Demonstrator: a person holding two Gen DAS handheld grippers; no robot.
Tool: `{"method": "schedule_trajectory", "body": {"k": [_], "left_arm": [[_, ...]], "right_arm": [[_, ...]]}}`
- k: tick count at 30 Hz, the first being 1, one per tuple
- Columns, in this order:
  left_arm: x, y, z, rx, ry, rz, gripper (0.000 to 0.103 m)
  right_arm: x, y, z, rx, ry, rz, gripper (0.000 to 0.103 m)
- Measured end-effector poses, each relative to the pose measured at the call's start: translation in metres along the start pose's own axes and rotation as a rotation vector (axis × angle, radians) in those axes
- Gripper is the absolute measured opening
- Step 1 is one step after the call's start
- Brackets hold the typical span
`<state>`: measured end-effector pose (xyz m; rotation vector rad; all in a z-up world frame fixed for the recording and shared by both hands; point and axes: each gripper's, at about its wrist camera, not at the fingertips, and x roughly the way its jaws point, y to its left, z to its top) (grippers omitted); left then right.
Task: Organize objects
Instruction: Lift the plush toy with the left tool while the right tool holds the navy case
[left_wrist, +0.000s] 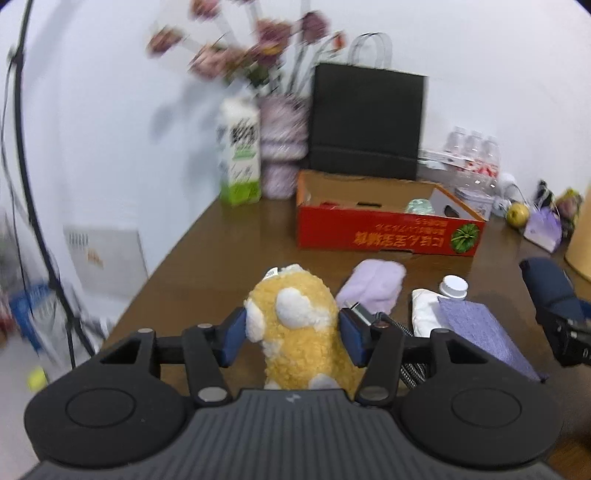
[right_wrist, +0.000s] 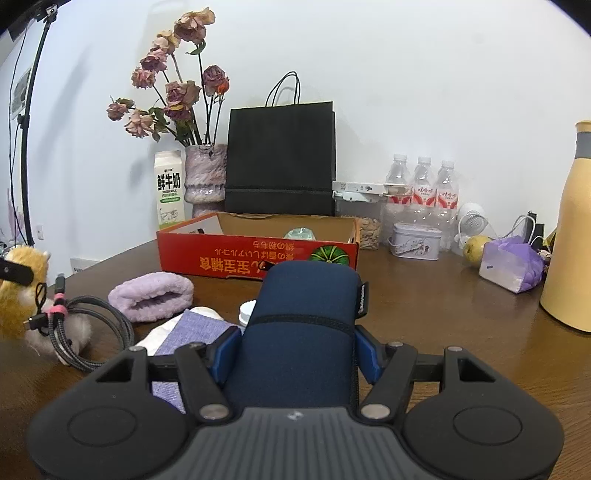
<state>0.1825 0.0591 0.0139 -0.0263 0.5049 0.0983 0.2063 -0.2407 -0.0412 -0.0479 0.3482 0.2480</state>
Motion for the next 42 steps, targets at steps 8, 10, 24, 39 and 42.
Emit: {"method": "schedule_trajectory", "body": {"k": [8, 10, 24, 39, 42], "left_arm": [[0.02, 0.021, -0.021, -0.167, 0.114, -0.007, 0.078], [0.026, 0.034, -0.028, -0.249, 0.149, -0.035, 0.092], [0.045, 0.055, -0.052, -0.597, 0.147, -0.13, 0.059], [-0.021, 0.031, -0.026, -0.246, -0.148, 0.074, 0.048], [-0.028, 0.015, -0.019, -0.184, -0.193, 0.063, 0.048]], "right_arm": [[-0.007, 0.002, -0.002, -0.003, -0.007, 0.006, 0.064], [-0.008, 0.003, -0.003, -0.006, -0.007, 0.014, 0.064], [-0.011, 0.003, -0.003, 0.004, -0.005, 0.009, 0.064], [-0.012, 0.004, -0.003, 0.0, -0.01, 0.008, 0.064], [-0.014, 0.006, -0.003, -0.002, -0.016, 0.016, 0.063]]}}
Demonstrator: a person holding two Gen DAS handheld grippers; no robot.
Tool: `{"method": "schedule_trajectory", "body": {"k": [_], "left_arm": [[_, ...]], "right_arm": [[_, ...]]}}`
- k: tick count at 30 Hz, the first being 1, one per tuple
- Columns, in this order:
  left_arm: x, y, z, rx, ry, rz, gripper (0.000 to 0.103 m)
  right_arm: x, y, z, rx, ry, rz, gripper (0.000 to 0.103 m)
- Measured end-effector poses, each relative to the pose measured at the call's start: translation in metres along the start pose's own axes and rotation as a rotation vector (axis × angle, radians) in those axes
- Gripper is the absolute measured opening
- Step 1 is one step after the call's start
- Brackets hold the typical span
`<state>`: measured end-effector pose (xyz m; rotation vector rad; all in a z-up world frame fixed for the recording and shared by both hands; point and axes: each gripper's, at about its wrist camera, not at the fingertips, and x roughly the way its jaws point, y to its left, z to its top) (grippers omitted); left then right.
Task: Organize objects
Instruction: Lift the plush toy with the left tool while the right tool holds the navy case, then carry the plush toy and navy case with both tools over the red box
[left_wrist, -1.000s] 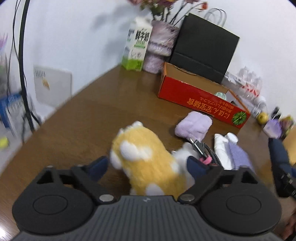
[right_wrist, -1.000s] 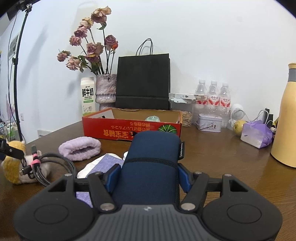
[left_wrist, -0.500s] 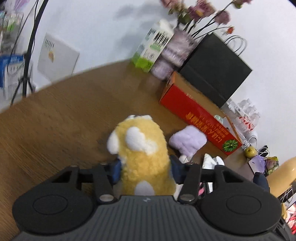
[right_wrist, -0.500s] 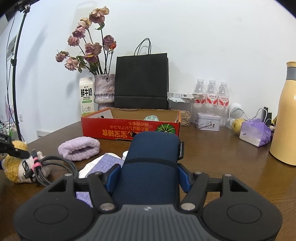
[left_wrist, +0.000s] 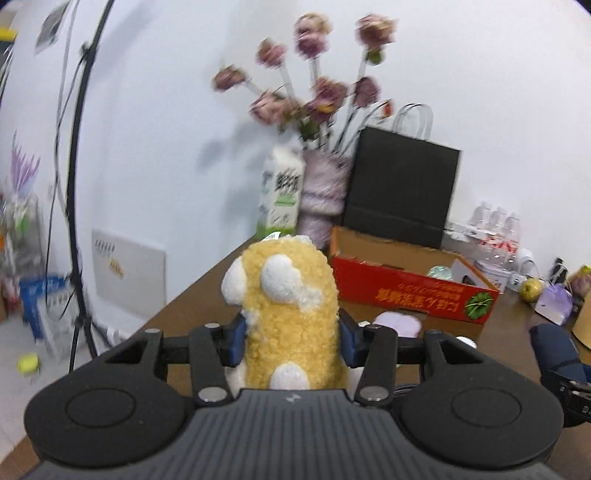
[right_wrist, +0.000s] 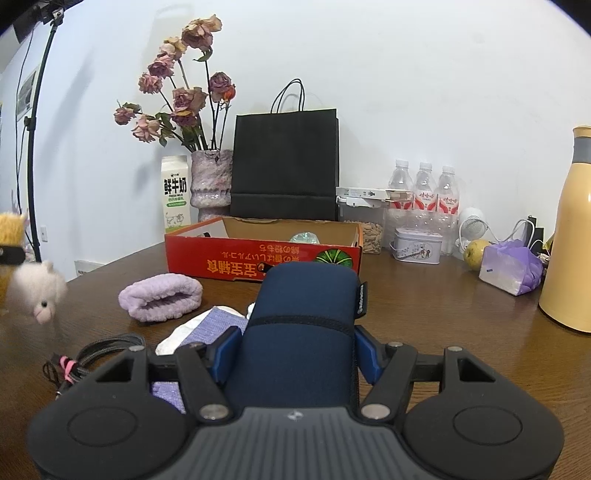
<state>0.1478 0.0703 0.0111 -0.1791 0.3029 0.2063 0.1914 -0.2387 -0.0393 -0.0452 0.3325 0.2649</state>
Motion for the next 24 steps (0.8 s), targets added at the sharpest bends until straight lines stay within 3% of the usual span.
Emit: {"method": "schedule_trajectory", "body": {"k": [12, 24], "left_arm": [[0.015, -0.054, 0.003, 0.106, 0.004, -0.095, 0.048], [0.028, -0.074, 0.018, 0.143, -0.008, -0.14, 0.048]], "right_arm": [[0.001, 0.013, 0.011, 0.012, -0.009, 0.035, 0.063], [0.011, 0.026, 0.04, 0.006, -0.045, 0.047, 0.063]]}}
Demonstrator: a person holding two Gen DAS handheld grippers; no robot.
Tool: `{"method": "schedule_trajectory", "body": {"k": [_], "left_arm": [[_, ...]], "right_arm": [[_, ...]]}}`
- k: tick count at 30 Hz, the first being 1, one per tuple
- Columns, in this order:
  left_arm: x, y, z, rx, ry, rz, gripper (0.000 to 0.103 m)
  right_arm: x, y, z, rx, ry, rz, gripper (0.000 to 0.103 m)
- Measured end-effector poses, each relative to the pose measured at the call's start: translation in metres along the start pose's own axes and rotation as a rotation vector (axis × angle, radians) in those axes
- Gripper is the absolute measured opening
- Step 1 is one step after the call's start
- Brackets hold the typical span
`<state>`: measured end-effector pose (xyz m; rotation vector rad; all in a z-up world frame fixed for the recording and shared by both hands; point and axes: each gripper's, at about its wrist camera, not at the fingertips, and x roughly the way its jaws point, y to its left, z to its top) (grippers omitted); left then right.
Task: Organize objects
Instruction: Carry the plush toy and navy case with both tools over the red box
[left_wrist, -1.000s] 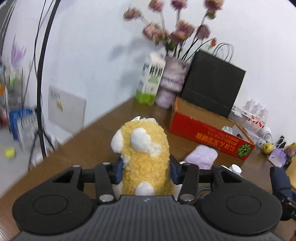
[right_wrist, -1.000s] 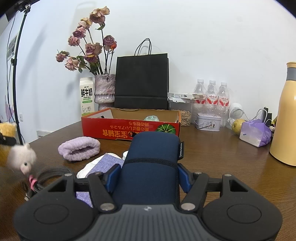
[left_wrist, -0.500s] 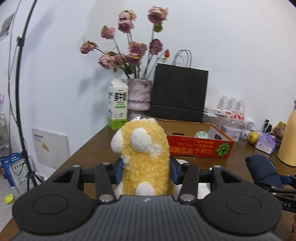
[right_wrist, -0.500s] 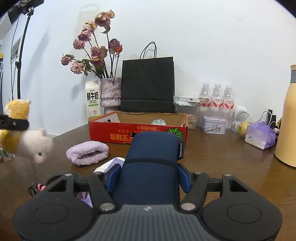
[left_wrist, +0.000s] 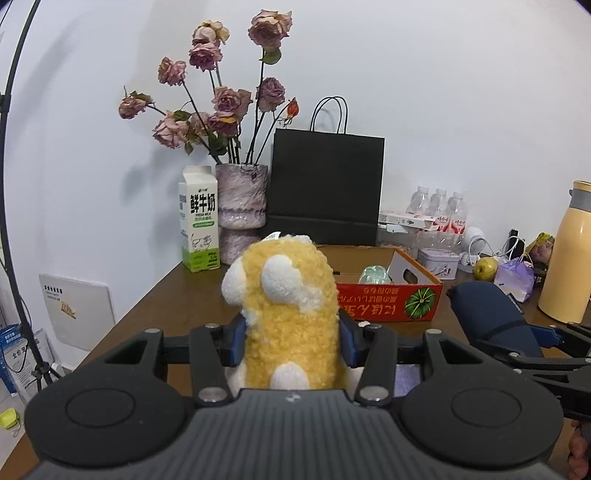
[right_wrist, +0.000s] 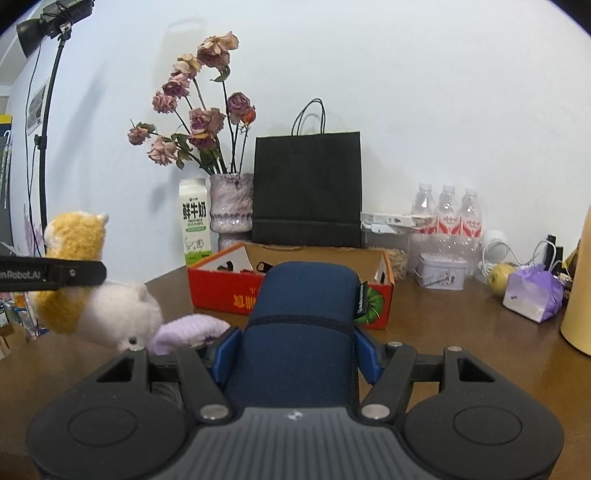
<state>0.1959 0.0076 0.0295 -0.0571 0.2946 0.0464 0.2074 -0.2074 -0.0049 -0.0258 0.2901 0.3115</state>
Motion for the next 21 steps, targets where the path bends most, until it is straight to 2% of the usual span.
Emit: {"method": "schedule_trajectory", "body": {"k": [21], "left_arm": [[0.062, -0.013, 0.034, -0.014, -0.006, -0.014, 0.049]], "right_arm": [[0.058, 0.0, 0.043, 0.0, -0.023, 0.011, 0.063]]}}
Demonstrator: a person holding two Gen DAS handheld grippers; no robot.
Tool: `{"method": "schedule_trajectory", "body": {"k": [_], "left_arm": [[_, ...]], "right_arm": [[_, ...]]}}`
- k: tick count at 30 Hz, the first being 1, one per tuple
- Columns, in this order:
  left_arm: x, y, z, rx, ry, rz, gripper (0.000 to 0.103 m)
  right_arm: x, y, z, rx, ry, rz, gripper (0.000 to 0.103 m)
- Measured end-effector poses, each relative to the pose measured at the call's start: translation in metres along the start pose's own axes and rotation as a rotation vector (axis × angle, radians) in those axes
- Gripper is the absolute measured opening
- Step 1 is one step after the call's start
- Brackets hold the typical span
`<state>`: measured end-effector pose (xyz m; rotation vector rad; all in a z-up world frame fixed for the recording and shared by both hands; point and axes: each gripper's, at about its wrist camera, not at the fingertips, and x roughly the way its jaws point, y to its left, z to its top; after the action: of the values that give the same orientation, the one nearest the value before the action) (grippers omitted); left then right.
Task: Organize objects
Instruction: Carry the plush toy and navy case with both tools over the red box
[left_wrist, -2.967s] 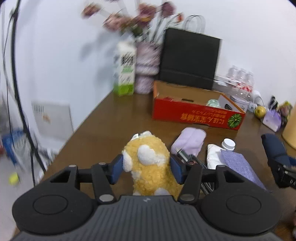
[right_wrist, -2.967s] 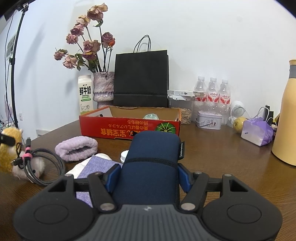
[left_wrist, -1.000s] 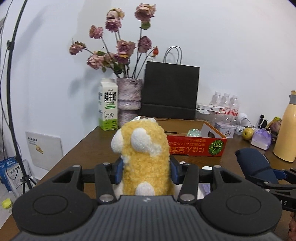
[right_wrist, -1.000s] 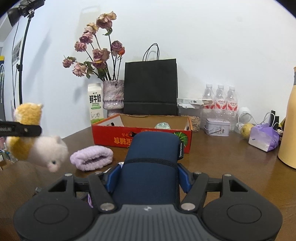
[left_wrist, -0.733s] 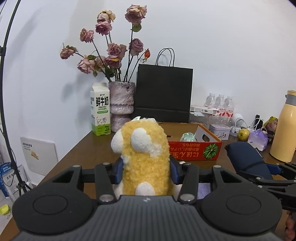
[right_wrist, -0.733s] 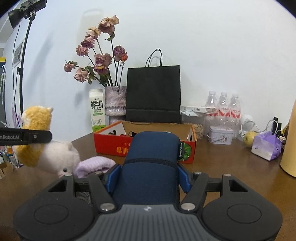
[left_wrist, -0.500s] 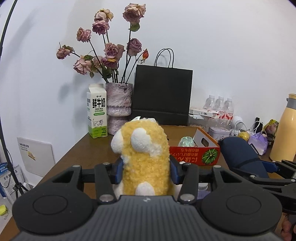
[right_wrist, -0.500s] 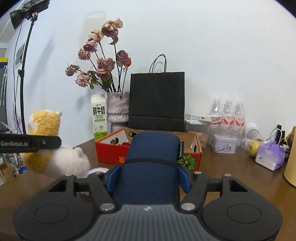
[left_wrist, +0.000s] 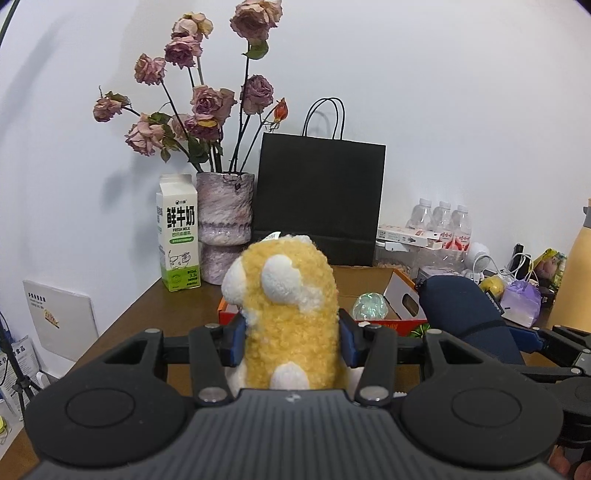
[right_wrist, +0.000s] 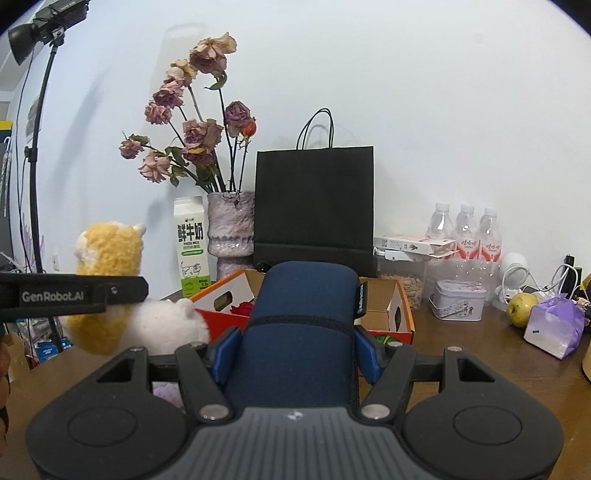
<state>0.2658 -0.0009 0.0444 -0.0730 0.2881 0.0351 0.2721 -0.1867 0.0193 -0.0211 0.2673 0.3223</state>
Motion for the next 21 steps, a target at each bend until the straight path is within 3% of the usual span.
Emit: {"method": "schedule_trajectory", "body": {"k": [21], "left_arm": [[0.059, -0.008, 0.025, -0.019, -0.018, 0.001, 0.049]], "right_arm": [[0.059, -0.016, 0.026, 0.0, -0.035, 0.002, 0.063]]}}
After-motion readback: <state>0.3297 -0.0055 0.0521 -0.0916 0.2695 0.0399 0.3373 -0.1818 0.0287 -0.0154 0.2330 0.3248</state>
